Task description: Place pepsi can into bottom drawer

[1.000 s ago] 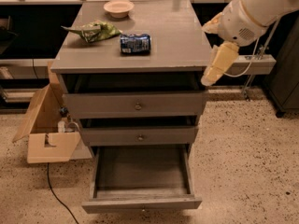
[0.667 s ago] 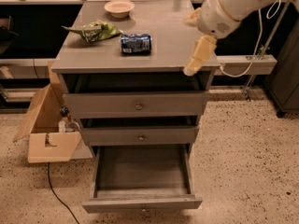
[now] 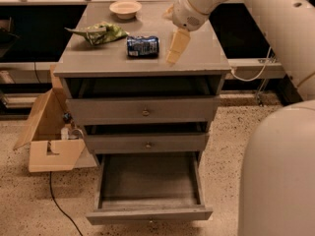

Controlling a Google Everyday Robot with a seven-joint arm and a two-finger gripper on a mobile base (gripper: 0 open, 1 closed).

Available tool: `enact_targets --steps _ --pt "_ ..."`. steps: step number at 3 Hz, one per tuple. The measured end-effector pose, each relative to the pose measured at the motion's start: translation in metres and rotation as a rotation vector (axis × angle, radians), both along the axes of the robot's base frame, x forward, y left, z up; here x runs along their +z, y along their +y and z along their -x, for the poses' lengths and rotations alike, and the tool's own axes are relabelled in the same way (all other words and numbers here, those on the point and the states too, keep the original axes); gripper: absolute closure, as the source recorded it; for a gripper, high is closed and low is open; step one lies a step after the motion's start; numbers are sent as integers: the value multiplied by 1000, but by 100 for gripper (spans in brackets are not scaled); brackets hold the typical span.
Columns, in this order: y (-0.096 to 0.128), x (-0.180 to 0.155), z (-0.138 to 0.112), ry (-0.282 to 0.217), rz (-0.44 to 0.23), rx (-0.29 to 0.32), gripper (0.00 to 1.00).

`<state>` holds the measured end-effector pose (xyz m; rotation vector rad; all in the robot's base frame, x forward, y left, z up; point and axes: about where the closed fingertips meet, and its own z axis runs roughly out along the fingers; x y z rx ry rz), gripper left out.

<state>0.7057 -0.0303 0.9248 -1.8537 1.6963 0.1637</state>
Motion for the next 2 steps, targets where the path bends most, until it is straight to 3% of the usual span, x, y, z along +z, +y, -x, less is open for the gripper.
enact_targets --steps 2 --pt "39 -24 -50 -8 30 -65 0"
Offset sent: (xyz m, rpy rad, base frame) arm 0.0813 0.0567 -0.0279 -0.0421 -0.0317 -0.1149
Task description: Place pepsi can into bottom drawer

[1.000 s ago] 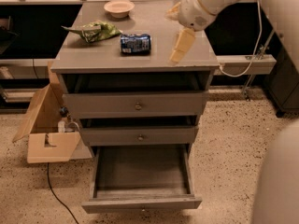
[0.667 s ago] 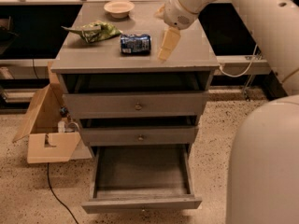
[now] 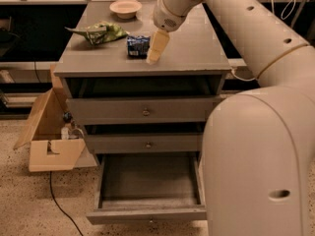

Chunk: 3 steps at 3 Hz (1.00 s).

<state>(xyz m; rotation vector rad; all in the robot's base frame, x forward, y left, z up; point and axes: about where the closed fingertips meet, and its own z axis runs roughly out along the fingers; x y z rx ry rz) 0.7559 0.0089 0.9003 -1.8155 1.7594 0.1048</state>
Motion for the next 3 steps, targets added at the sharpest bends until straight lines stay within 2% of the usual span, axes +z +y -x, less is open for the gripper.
enact_targets --steps 1,2,3 --pt "28 -18 -37 13 17 -18 0" --pt "29 -22 -38 23 22 -19 0" --pt "33 -38 -39 58 33 -6 0"
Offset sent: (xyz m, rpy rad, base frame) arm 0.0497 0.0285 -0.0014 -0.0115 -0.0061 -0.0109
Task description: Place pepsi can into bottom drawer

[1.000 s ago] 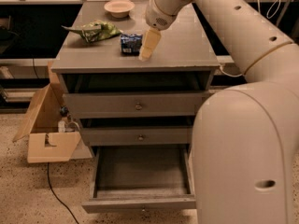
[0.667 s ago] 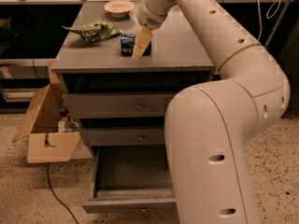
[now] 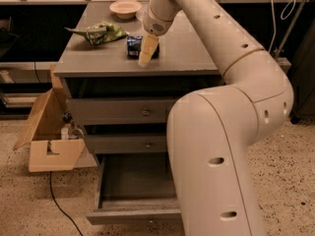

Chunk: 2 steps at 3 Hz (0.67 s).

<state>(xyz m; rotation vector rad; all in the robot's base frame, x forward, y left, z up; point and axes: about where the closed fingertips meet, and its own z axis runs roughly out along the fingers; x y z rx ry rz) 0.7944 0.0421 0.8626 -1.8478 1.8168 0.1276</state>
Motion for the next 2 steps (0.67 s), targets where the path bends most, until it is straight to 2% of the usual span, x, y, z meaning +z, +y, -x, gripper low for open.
enact_targets --steps 1,2 --pt "4 -10 1 25 6 15 0" --pt "9 -17 1 34 18 31 11"
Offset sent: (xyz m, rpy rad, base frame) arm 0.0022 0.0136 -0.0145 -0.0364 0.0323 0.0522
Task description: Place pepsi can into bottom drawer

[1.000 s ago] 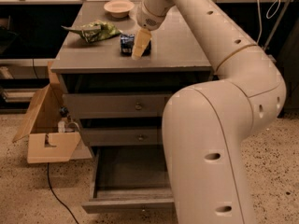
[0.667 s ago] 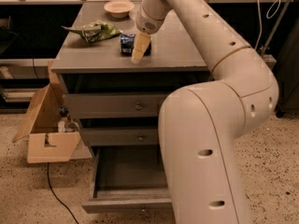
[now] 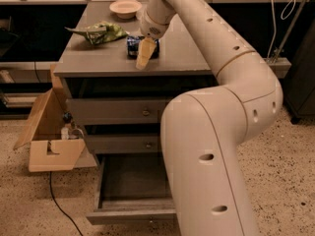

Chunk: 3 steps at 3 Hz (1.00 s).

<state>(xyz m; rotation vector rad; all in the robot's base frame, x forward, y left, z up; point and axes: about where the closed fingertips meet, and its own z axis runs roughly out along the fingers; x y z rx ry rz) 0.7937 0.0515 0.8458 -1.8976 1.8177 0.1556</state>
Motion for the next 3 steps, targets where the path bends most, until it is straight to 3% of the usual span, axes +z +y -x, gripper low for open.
enact_targets --steps 1,2,3 --pt "13 3 -3 -28 17 20 34" --pt "33 18 -10 -107 6 29 66" --pt "42 30 -9 -150 -14 37 89"
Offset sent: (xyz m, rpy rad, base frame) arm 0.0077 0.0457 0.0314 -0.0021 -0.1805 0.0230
